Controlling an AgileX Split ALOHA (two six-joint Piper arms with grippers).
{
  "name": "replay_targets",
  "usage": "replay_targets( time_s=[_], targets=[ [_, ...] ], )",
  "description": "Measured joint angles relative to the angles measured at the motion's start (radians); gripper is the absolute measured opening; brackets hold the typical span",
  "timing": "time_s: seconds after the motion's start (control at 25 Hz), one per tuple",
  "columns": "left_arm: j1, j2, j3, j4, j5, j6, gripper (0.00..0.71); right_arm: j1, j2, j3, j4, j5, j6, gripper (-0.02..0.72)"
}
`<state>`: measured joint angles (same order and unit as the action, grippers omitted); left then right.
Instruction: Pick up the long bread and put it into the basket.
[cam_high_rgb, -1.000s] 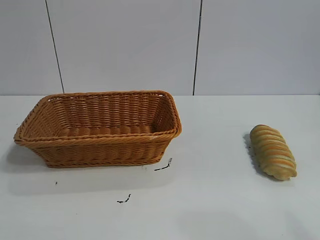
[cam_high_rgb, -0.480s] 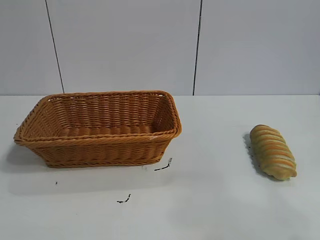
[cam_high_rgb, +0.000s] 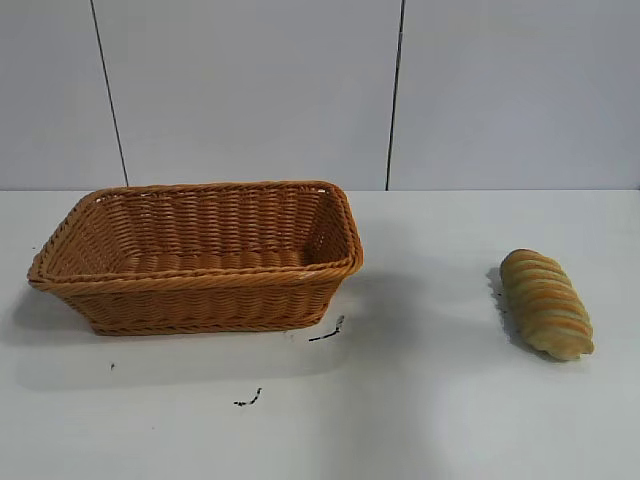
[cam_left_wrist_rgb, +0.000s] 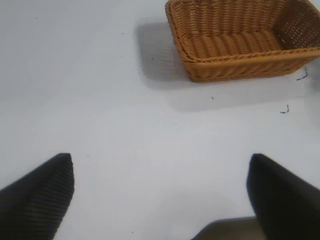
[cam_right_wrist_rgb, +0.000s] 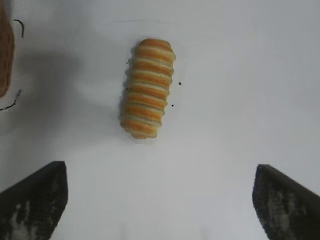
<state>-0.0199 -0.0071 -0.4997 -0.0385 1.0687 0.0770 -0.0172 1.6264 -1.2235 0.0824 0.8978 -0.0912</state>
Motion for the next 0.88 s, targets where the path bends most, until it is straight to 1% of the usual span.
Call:
replay_targets(
  time_s=[0.16, 0.24, 0.36, 0.52, 0.64, 0.76, 0.88],
  targets=[
    [0.000, 0.000, 0.000, 0.000, 0.000, 0.000, 0.692, 0.052, 0.105, -0.024, -0.003, -0.015, 0.005, 0.689],
    [0.000, 0.000, 0.000, 0.000, 0.000, 0.000, 0.692, 0.076, 0.145, -0.025, -0.005, -0.037, 0.031, 0.689],
    [0.000, 0.000, 0.000, 0.000, 0.000, 0.000, 0.692, 0.079, 0.207, -0.025, -0.013, -0.076, 0.072, 0.689],
    [0.000, 0.000, 0.000, 0.000, 0.000, 0.000, 0.692, 0.079, 0.283, -0.025, -0.032, -0.137, 0.091, 0.689],
    [0.000, 0.000, 0.000, 0.000, 0.000, 0.000, 0.692, 0.079, 0.343, -0.026, -0.035, -0.185, 0.119, 0.689],
    [0.000, 0.000, 0.000, 0.000, 0.000, 0.000, 0.692, 0.079, 0.389, -0.029, -0.036, -0.225, 0.128, 0.689],
    [0.000, 0.000, 0.000, 0.000, 0.000, 0.000, 0.692, 0.079, 0.427, -0.029, -0.036, -0.238, 0.128, 0.689]
  ],
)
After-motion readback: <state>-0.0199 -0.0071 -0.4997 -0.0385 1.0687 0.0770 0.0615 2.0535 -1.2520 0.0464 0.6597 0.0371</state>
